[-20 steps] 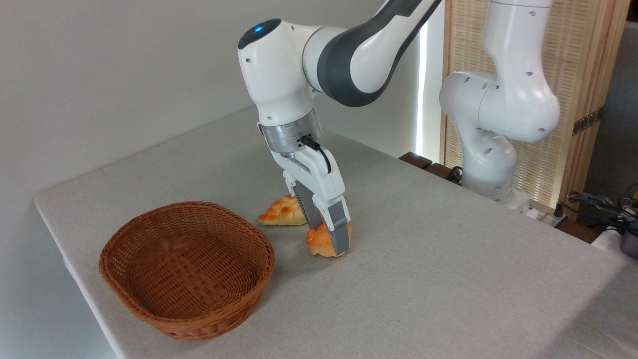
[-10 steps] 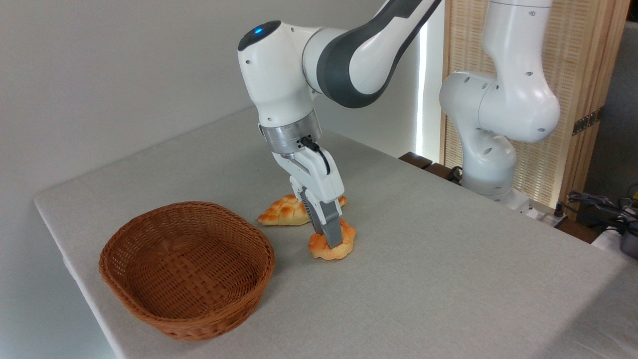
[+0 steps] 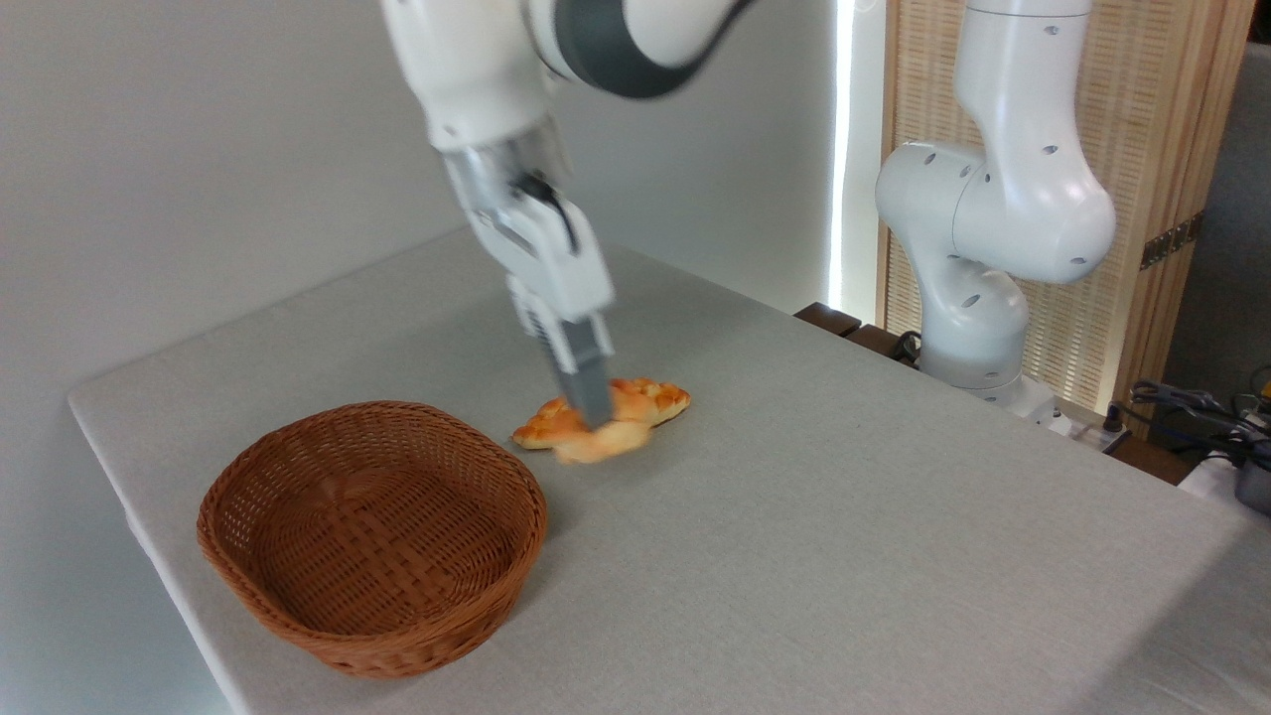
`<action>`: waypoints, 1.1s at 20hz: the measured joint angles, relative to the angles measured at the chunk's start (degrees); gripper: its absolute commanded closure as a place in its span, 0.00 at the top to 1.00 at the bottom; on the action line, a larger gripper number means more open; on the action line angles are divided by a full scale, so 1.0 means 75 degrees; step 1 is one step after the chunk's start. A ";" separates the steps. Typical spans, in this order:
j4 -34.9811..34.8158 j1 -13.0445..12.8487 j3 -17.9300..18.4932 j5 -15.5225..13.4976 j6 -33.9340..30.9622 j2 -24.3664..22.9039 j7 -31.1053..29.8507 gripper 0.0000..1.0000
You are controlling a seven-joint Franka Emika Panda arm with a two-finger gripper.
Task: Put bread into the basket
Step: 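Lift the bun and carry it over the wicker basket, then open the gripper to release the bun into the basket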
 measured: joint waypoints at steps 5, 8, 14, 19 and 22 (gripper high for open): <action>0.1623 0.0036 0.0010 -0.0019 0.0438 0.1463 -0.0006 0.29; 0.1784 0.0040 0.0000 -0.0258 0.1480 0.2148 -0.0159 0.49; 0.1878 0.0033 -0.0129 -0.0359 0.2167 0.2694 -0.0541 1.00; 0.1941 0.0053 -0.0129 -0.0359 0.2167 0.2693 -0.0541 1.00; 0.1943 0.0053 -0.0129 -0.0359 0.2167 0.2693 -0.0541 1.00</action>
